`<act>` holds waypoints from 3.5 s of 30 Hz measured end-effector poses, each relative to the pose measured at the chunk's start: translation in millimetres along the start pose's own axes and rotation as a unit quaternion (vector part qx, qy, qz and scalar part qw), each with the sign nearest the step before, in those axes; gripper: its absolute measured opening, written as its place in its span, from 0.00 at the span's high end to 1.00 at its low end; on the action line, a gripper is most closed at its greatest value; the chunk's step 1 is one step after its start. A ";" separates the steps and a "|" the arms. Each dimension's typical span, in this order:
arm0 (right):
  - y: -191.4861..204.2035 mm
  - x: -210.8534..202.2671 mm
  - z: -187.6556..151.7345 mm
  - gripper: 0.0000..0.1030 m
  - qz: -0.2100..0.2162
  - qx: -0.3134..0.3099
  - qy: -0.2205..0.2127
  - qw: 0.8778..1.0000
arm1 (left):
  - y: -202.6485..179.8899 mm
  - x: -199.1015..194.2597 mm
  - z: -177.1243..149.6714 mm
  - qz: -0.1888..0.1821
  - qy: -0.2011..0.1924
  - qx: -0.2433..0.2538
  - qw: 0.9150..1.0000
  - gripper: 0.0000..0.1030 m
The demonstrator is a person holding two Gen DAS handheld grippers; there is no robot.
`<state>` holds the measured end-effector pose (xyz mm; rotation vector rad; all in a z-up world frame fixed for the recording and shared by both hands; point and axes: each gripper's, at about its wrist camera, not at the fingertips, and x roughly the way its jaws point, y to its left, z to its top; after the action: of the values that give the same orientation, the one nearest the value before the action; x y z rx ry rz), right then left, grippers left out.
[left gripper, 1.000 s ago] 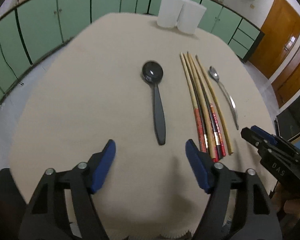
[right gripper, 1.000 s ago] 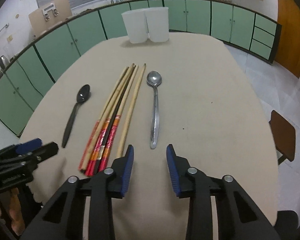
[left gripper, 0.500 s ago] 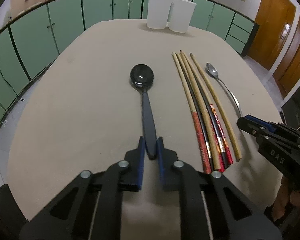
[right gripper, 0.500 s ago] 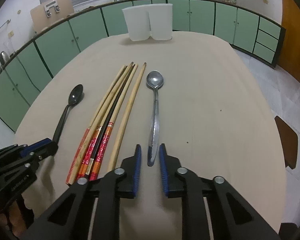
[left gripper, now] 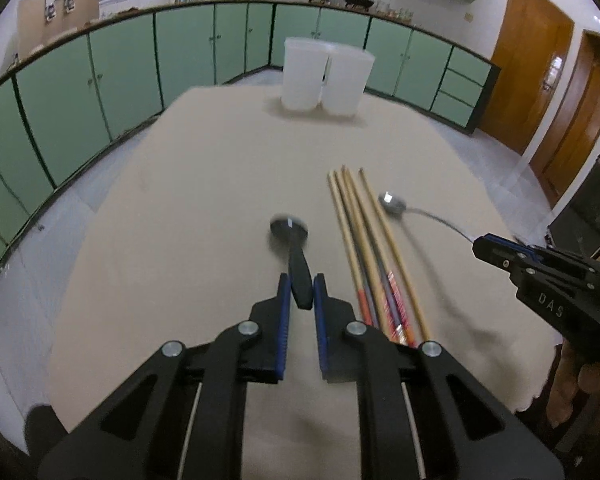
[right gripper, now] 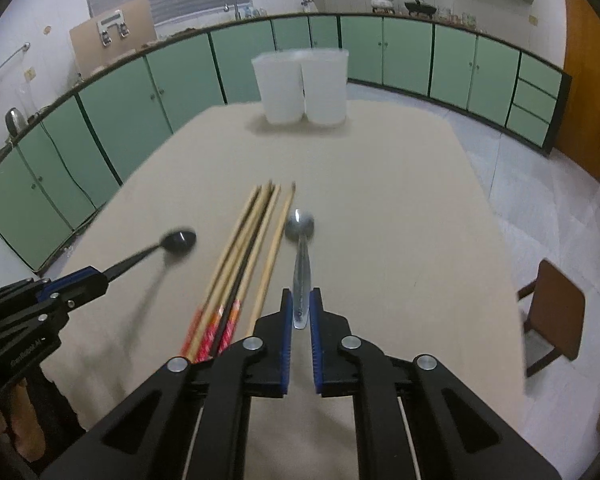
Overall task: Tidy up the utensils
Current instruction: 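Grasp the black spoon handle with the left tool while the right tool grasps the silver spoon, then carry both spoons to the white holder and drop them into its compartments, then bring both open tools back over the chopsticks on the table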
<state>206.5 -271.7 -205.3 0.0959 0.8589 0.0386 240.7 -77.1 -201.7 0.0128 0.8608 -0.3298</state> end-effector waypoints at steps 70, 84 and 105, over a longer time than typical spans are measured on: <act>-69.6 100.0 322.6 0.86 -0.001 0.006 0.022 1.000 | 24.5 118.7 329.8 -0.039 -0.081 0.014 0.996 0.63; -27.2 -39.1 44.9 0.63 -0.004 -0.011 -0.081 0.997 | 27.1 -35.7 71.0 0.017 -0.156 0.065 0.986 0.16; 24.0 22.2 -94.3 0.64 0.000 -0.049 -0.027 0.998 | 6.2 21.3 -94.9 -0.026 -0.045 0.089 0.995 0.14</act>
<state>149.7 -239.8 -280.8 0.0037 0.8019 0.0773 184.9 -63.6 -280.5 0.1398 0.7419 -0.4515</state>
